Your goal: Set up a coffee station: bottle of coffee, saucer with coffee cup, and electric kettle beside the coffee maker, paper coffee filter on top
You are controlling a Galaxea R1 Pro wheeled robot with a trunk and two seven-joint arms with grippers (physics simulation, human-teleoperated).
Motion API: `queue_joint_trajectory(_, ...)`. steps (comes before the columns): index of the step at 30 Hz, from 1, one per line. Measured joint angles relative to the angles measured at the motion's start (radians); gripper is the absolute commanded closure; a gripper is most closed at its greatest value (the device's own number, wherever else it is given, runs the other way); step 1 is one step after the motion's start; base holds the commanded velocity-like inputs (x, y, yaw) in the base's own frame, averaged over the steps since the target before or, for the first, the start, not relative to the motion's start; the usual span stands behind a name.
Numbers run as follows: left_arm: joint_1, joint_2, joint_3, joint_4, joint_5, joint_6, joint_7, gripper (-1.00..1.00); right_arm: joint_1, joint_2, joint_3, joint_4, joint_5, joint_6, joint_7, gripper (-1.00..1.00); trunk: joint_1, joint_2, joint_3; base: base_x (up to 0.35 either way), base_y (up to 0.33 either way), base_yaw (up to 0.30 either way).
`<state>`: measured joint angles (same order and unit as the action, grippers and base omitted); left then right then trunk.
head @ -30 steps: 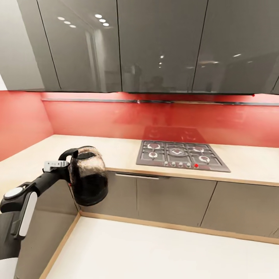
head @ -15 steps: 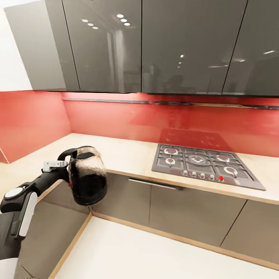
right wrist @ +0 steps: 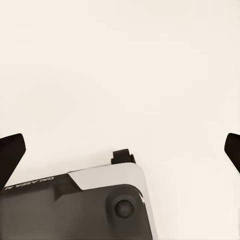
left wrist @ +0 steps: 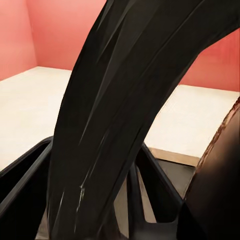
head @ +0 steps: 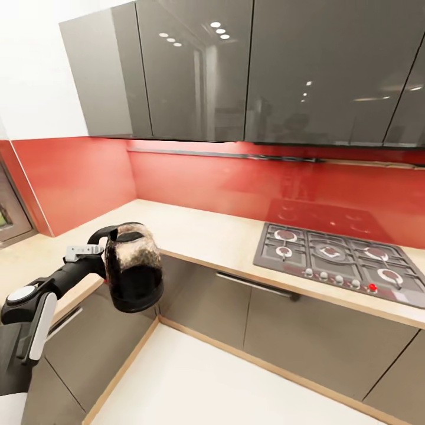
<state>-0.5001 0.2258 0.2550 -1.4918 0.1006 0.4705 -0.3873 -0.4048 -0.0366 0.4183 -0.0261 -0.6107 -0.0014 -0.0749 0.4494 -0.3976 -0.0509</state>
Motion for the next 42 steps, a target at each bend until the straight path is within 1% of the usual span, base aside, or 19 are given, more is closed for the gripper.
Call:
queue_joint_trajectory(19,-0.002,0.000,0.002,-0.006,-0.001,0.000,0.002,1.00,0.000,0.000,0.000,0.000,0.000,0.000,0.000,-1.00,0.000,0.000,0.000,0.001,-0.145,0.277)
queue_joint_trajectory(23,-0.002,0.000,0.006,-0.006,-0.001,-0.001,0.003,1.00,0.000,-0.001,0.000,0.000,0.000,0.000,0.000,-1.00,0.000,0.000,0.000,0.000,-0.045,0.264)
queue_joint_trajectory(27,-0.005,0.000,0.004,-0.007,-0.002,0.001,0.006,1.00,0.000,-0.004,0.000,0.001,0.003,-0.001,0.001,-1.00,0.000,0.000,0.000,0.000,-0.004,0.077)
queue_joint_trajectory(30,-0.013,0.003,0.001,-0.007,-0.003,0.005,0.032,1.00,0.000,-0.005,0.001,0.001,0.004,-0.001,0.001,-1.00,0.000,0.000,0.000,0.000,0.000,0.008)
queue_joint_trajectory(32,-0.018,0.003,-0.001,-0.008,0.001,0.010,0.040,1.00,0.000,-0.006,0.001,0.001,0.004,-0.001,0.001,-1.00,0.000,0.000,0.000,0.000,0.000,0.001)
queue_joint_trajectory(33,-0.031,0.001,-0.004,-0.009,0.003,0.013,0.042,1.00,0.000,-0.005,0.001,0.000,0.001,-0.001,0.001,-1.00,0.000,0.000,0.000,0.000,0.000,0.000)
queue_joint_trajectory(36,-0.047,0.000,-0.006,-0.009,0.000,0.024,0.043,1.00,0.000,-0.002,0.000,-0.002,-0.007,0.000,0.000,-1.00,0.000,0.000,0.000,0.000,0.000,0.000)
queue_joint_trajectory(39,-0.037,0.000,-0.003,-0.010,0.001,0.021,0.042,1.00,0.000,-0.002,0.000,-0.002,-0.009,0.000,0.000,-1.00,0.000,0.000,0.001,0.000,0.000,0.000)
queue_joint_trajectory(42,-0.036,0.000,0.001,-0.010,0.000,0.016,0.043,1.00,0.000,-0.001,0.000,-0.002,-0.009,0.000,-0.002,-1.00,-0.001,-0.001,0.001,0.222,-0.183,0.000)
